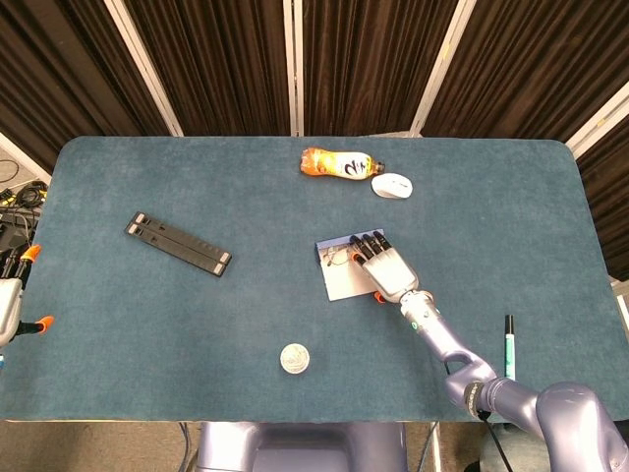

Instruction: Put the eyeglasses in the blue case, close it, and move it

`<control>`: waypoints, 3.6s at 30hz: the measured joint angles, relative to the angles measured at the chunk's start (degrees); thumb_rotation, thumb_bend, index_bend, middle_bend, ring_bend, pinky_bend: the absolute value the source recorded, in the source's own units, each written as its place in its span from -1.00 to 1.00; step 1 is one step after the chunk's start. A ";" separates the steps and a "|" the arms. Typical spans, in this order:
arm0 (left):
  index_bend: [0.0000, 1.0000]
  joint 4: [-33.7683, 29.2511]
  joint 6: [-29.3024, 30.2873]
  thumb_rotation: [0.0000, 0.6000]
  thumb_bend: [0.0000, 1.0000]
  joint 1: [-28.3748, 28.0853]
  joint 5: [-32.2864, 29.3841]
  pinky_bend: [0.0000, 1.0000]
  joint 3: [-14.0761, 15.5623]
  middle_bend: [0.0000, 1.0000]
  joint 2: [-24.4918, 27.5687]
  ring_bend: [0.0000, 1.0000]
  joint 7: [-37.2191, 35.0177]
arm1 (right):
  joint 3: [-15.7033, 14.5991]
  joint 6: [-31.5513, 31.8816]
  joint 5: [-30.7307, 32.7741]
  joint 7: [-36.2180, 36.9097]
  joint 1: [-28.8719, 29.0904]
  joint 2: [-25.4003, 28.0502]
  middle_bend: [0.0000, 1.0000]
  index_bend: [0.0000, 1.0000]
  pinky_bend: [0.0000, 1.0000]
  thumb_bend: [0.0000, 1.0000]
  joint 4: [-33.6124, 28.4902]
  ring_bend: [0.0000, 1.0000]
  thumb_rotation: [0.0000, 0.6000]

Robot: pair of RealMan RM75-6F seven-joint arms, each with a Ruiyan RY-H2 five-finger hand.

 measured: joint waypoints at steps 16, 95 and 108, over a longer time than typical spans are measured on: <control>-1.00 0.03 -0.07 1.00 -1.00 -0.08 -0.14 -1.00 0.03 -1.00 -0.07 -1.00 0.17 | -0.21 0.23 -0.78 1.74 0.06 -0.99 -0.92 -0.31 -1.00 -0.35 1.76 -1.00 1.00; -1.00 -0.19 -0.81 1.00 -1.00 -0.29 -0.28 -1.00 0.39 -1.00 0.09 -1.00 0.07 | -6.60 2.81 -8.65 -2.19 -2.44 18.45 -0.84 0.35 -1.00 -0.05 -23.80 -1.00 1.00; -1.00 0.03 -1.10 1.00 -1.00 -0.45 -0.65 -1.00 0.35 -1.00 -0.01 -1.00 0.18 | -2.56 -1.47 -3.66 -7.34 0.45 16.19 -0.84 0.35 -1.00 -0.05 -24.18 -1.00 1.00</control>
